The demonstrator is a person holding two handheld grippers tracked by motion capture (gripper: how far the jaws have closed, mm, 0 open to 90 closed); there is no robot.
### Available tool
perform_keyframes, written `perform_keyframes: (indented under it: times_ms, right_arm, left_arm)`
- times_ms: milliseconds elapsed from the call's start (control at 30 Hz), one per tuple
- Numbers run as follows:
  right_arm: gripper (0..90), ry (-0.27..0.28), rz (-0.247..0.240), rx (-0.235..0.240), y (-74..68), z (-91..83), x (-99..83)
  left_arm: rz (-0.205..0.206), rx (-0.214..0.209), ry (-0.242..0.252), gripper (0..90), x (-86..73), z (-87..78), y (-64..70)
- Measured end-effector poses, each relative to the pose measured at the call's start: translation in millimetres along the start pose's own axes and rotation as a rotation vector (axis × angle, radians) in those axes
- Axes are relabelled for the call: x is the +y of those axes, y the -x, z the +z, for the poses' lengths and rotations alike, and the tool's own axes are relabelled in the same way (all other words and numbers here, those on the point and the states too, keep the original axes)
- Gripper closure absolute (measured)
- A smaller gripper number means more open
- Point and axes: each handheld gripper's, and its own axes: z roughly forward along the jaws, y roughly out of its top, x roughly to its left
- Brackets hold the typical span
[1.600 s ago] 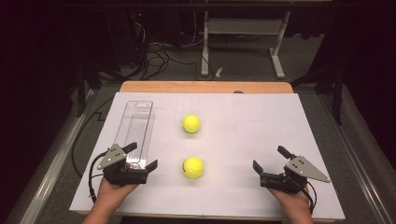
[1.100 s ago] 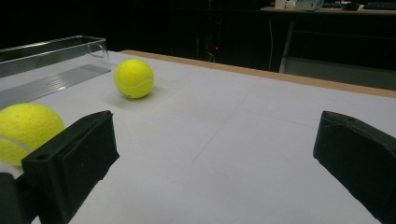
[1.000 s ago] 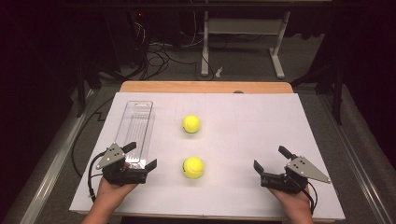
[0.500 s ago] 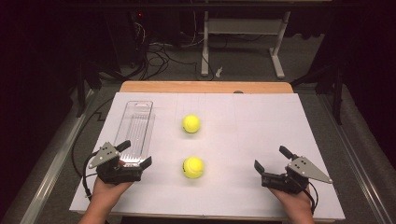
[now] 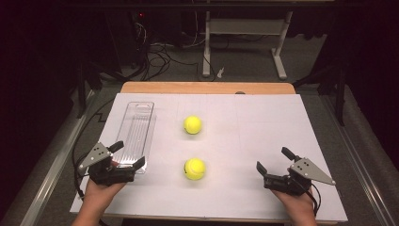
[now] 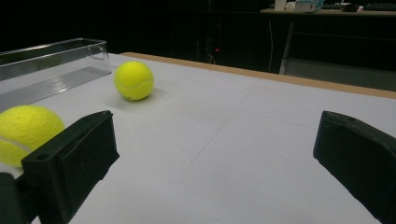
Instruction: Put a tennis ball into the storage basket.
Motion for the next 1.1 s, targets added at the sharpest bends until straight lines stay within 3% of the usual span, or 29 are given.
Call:
perform_keyframes:
  times_ms: [133, 533, 700, 933, 1000, 1100]
  right_arm:
    - [0.3, 0.001, -0.001, -0.001, 0.0, -0.5, 0.1]
    - [0.4, -0.007, -0.004, 0.002, -0.5, 1.4, -0.7]
    - [0.3, -0.004, -0.004, 0.0, -0.4, 0.8, -0.5]
    - [0.3, 0.002, 0.012, -0.006, 1.9, -1.6, -0.6]
    - [0.3, 0.003, 0.015, -0.005, 2.1, -1.8, -0.7]
    - [0.3, 0.0, 0.011, -0.002, 2.0, -1.0, -1.4]
  left_arm:
    - [-0.008, 0.025, 0.001, 0.2, -1.2, -6.5, -8.2]
    - [-0.111, 0.101, 0.067, 0.2, -9.6, -36.2, -44.0]
    - [-0.163, 0.091, 0.086, 0.7, -12.8, -41.6, -49.6]
    - [-0.155, 0.101, 0.016, 0.7, -8.2, -40.5, -48.5]
    - [-0.131, 0.102, -0.026, 0.7, -7.7, -38.7, -48.2]
    - [-0.118, 0.099, -0.052, 0.7, -13.0, -37.0, -47.5]
